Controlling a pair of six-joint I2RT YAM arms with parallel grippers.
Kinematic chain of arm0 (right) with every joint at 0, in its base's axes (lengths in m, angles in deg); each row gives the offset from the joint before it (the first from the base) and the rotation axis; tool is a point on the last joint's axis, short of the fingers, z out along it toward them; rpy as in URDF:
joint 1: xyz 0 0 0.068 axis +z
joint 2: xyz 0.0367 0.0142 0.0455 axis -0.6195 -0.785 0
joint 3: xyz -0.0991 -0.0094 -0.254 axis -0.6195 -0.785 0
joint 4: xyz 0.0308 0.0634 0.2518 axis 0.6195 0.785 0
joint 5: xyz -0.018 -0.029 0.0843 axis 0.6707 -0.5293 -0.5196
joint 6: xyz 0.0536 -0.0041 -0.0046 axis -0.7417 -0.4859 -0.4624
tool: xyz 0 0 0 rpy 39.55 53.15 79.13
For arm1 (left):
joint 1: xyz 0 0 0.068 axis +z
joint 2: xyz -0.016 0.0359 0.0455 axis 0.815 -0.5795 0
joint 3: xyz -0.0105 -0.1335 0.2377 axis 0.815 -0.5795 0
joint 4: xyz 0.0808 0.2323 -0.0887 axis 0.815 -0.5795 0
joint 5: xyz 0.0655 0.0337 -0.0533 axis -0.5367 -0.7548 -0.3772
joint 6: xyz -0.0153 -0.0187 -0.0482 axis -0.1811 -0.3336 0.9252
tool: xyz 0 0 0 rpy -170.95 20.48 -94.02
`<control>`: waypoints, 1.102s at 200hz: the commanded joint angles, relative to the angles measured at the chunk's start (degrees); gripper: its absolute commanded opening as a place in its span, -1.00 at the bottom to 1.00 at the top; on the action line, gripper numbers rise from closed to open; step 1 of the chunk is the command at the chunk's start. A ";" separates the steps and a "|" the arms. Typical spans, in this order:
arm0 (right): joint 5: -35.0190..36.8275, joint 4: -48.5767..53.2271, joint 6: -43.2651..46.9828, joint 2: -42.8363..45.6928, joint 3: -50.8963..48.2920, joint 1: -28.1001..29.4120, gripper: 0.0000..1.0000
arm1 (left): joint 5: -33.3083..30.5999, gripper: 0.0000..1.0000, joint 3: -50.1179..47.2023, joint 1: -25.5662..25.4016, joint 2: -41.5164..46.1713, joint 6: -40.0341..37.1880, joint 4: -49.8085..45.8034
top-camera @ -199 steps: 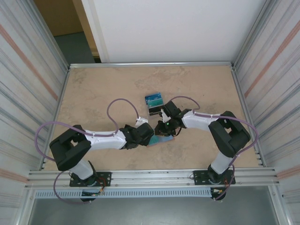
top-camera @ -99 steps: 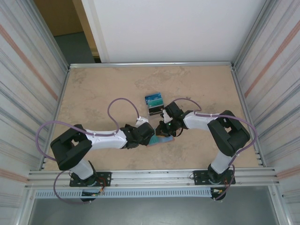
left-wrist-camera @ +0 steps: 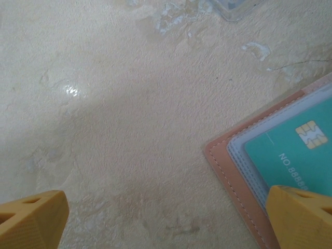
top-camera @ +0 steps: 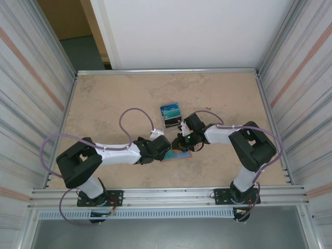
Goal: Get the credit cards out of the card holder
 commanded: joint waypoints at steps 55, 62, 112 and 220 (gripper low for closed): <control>-3.01 -3.83 -1.16 -1.06 -0.62 0.16 -0.86 | 0.74 0.97 0.83 -0.34 -1.83 0.64 -2.23; -2.88 -3.76 -1.06 -0.68 -0.90 -0.05 -0.87 | 0.60 0.97 0.82 -0.34 -1.74 0.69 -2.35; -1.65 -3.19 -0.65 1.20 -2.49 -1.55 -0.96 | 0.13 0.97 0.73 -0.26 -2.08 0.66 -2.58; 0.60 0.62 1.60 3.45 -3.01 -3.30 -0.98 | -0.79 0.97 0.23 0.76 -2.25 0.29 -2.99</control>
